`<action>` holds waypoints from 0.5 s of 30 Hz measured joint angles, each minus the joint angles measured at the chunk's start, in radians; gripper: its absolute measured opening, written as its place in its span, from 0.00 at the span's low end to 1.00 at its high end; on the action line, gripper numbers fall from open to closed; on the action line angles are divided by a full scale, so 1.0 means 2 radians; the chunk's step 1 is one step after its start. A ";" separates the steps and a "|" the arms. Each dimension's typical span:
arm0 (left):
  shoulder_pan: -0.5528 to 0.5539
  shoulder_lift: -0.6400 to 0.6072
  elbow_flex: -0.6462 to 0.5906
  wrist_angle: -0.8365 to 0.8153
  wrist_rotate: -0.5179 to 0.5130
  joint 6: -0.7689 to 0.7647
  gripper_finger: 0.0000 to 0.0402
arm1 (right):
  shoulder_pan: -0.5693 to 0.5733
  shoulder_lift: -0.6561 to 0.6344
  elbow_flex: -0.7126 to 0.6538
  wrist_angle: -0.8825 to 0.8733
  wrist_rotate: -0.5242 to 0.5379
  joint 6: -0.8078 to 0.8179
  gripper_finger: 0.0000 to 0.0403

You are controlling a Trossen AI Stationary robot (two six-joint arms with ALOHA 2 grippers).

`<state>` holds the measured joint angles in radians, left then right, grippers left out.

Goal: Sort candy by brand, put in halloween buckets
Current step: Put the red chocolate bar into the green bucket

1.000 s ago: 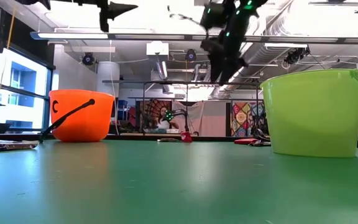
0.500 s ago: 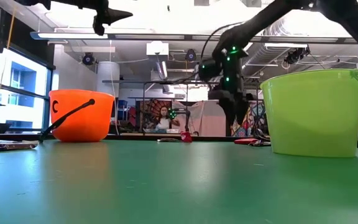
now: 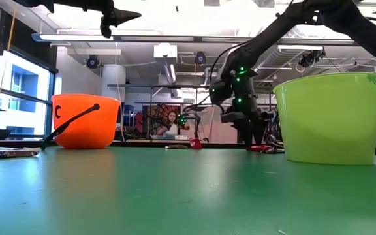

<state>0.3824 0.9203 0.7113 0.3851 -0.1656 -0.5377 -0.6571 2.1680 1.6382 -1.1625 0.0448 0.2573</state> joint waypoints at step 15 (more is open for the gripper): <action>0.000 0.000 0.000 0.000 0.013 0.009 0.49 | 0.014 0.017 0.067 -0.028 0.011 -0.046 0.04</action>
<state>0.3820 0.9199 0.7113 0.3855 -0.1395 -0.5190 -0.6286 2.2013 1.7723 -1.2193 0.0670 0.1650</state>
